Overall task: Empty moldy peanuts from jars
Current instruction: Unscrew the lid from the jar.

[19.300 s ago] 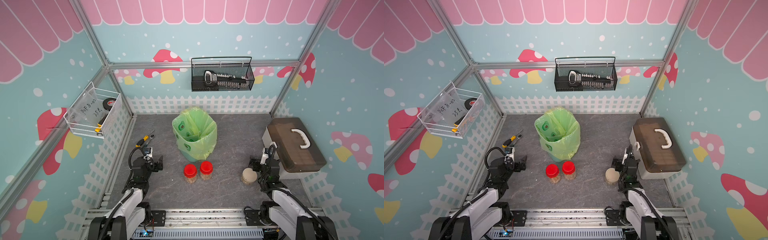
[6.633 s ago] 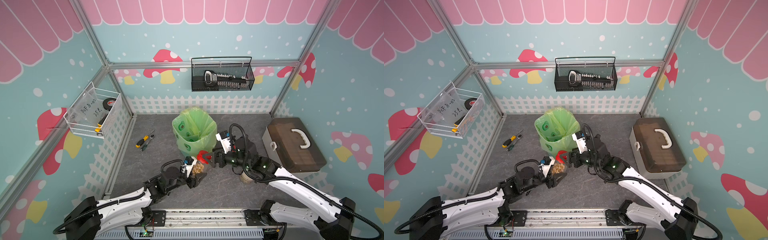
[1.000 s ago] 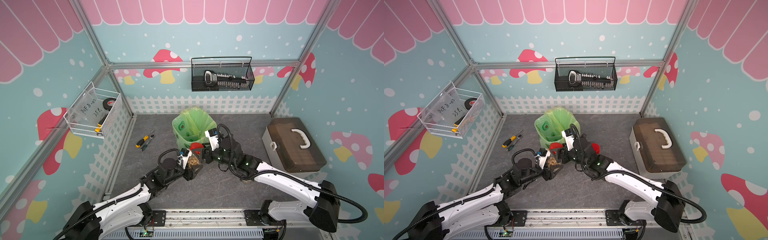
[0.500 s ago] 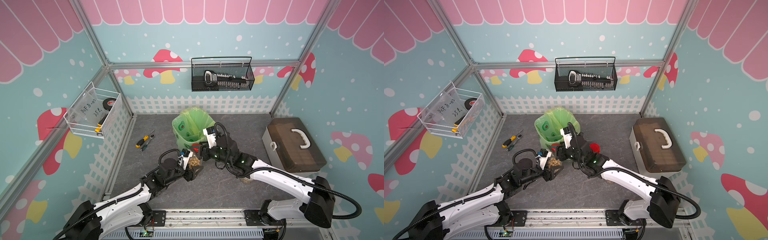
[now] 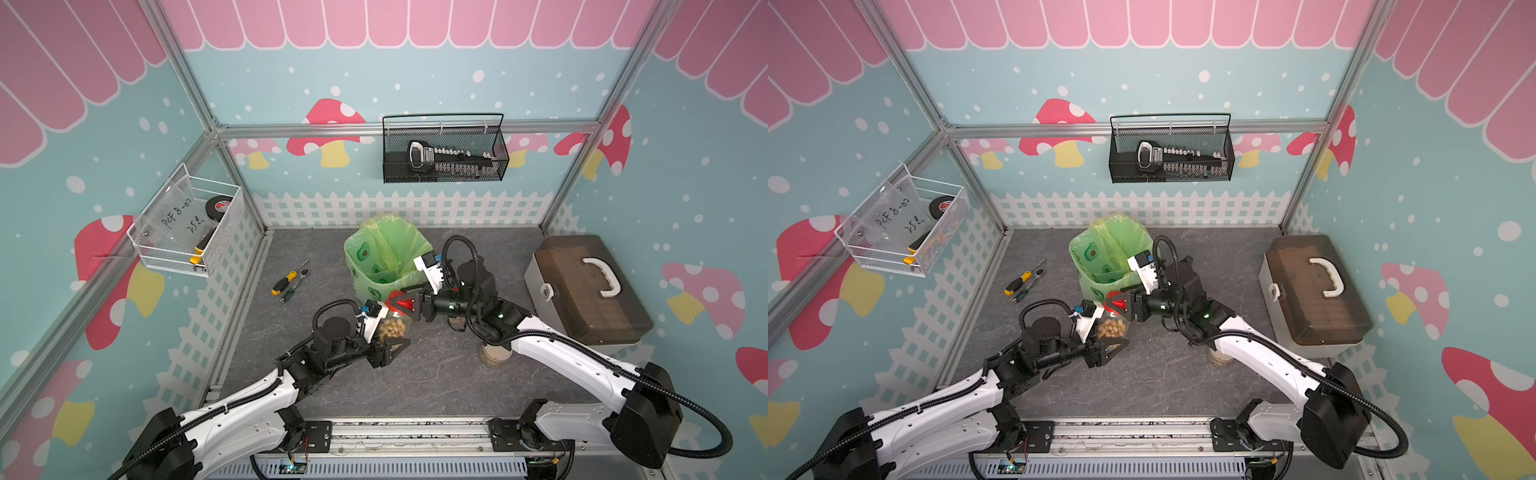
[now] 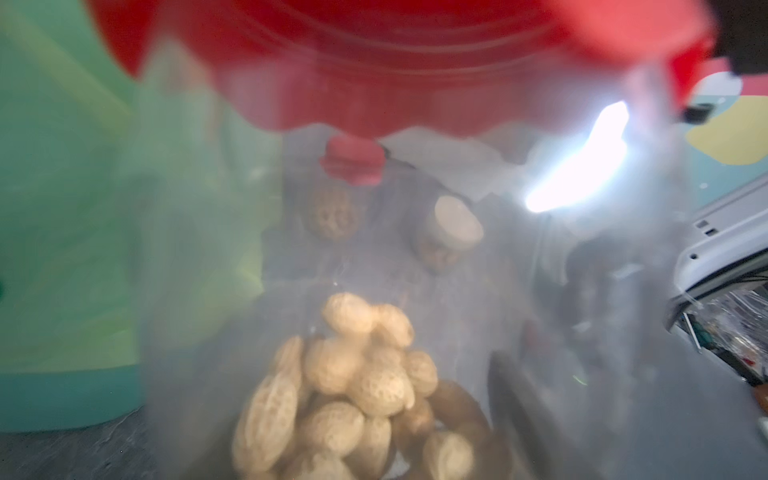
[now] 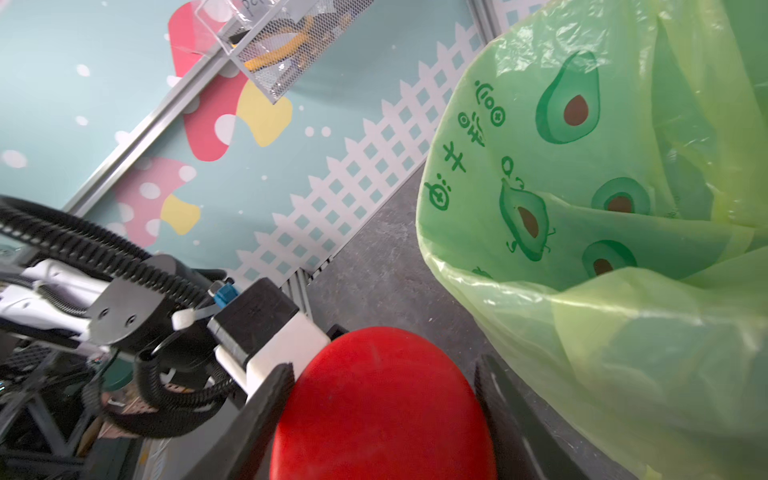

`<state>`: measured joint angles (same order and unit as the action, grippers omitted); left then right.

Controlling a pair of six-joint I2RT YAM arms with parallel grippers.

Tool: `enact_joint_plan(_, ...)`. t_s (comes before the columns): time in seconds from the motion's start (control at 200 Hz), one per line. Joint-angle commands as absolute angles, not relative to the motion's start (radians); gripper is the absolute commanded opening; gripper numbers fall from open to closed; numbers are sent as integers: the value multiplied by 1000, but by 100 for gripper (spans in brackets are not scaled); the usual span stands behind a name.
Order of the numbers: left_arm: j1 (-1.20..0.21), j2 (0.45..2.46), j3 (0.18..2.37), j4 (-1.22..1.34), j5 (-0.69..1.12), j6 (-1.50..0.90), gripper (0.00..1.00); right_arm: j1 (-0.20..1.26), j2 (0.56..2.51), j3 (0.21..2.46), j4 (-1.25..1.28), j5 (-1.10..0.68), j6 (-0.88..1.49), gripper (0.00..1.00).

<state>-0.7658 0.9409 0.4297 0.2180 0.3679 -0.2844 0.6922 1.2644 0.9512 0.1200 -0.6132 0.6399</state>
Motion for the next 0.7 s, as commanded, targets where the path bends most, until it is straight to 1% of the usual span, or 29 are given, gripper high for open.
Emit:
enact_joint_plan(0.0, -756, 961, 464, 295, 539, -310, 29, 627, 1248, 933, 256, -887, 648, 42)
enact_joint_plan(0.06, -755, 980, 468, 313, 577, -320, 29, 624, 1250, 927, 318, -967, 653, 42)
enact_joint_plan(0.125, -752, 994, 471, 334, 610, -330, 29, 624, 1241, 908, 404, -1015, 674, 42)
enact_joint_plan(0.255, -750, 1009, 475, 361, 651, -344, 29, 626, 1220, 880, 533, -1070, 706, 42)
enact_joint_plan(0.33, -749, 1004, 479, 359, 650, -345, 29, 625, 1217, 876, 558, -1083, 712, 43)
enact_joint_plan(0.36, -749, 999, 481, 356, 644, -346, 29, 624, 1214, 875, 555, -1078, 713, 46)
enact_joint_plan(0.38, -748, 995, 482, 354, 638, -346, 29, 625, 1212, 874, 553, -1072, 716, 50)
enact_joint_plan(0.425, -747, 985, 483, 340, 618, -341, 29, 624, 1204, 874, 536, -1049, 715, 65)
enact_joint_plan(0.445, -747, 980, 482, 330, 607, -338, 29, 624, 1199, 875, 516, -1031, 710, 69)
enact_joint_plan(0.505, -747, 967, 489, 282, 555, -316, 29, 625, 1173, 895, 379, -945, 656, 82)
enact_joint_plan(0.53, -747, 962, 492, 258, 527, -307, 29, 624, 1161, 907, 311, -880, 631, 85)
enact_joint_plan(0.585, -748, 952, 496, 213, 464, -283, 29, 626, 1135, 927, 197, -762, 615, 90)
enact_joint_plan(0.69, -750, 933, 482, 190, 333, -267, 28, 628, 1115, 954, 78, -612, 672, 92)
